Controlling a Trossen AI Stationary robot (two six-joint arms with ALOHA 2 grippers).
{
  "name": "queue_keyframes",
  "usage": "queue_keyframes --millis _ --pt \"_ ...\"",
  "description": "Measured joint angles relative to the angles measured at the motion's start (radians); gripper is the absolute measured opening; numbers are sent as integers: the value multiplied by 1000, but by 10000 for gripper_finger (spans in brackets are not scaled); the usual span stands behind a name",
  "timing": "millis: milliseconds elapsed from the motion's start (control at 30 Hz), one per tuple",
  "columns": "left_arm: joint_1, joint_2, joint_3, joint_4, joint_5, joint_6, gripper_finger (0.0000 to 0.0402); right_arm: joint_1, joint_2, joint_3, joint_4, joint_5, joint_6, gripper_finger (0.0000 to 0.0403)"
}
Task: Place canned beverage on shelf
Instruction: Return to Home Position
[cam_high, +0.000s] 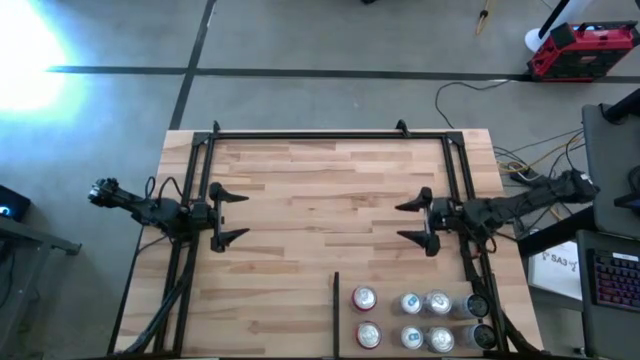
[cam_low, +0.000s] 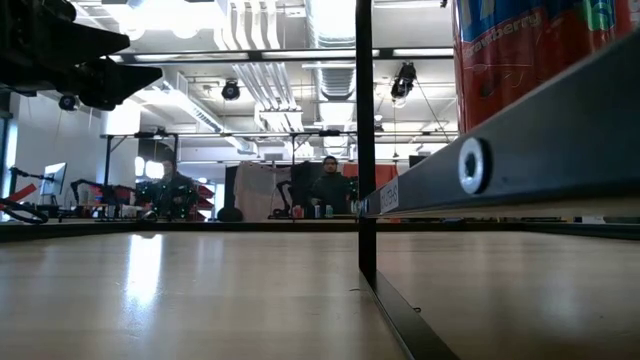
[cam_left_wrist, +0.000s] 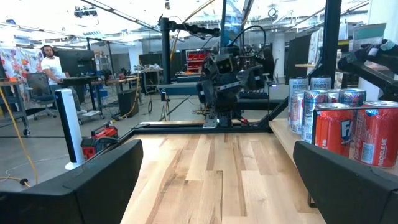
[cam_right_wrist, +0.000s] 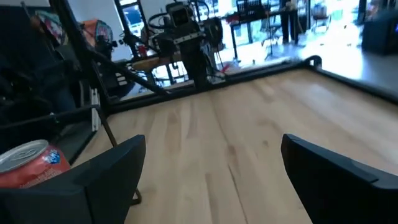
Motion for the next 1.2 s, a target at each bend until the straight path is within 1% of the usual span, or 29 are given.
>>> queue_keyframes --millis 100,200,333,433,567,733,967,1200 --pt "0 0 0 0 0 0 400 -76 -14 -32 0 -89 56 359" --pt "0 0 0 0 0 0 400 -141 -38 -74 0 -170 76 359" --pt "0 0 0 0 0 0 400 -204 -76 -100 -39 -223 151 359" --pt "0 0 0 0 0 0 400 -241 -88 -100 -69 -225 156 359" --pt "0 0 0 0 0 0 400 -291 -115 -100 -94 -236 100 359" --pt "0 0 0 0 0 0 400 -370 -175 -101 -129 -241 99 359" --pt "0 0 0 0 0 0 400 -465 -265 -101 -128 -241 99 359" --pt "0 0 0 0 0 0 400 -529 -284 -101 -129 -240 99 359"
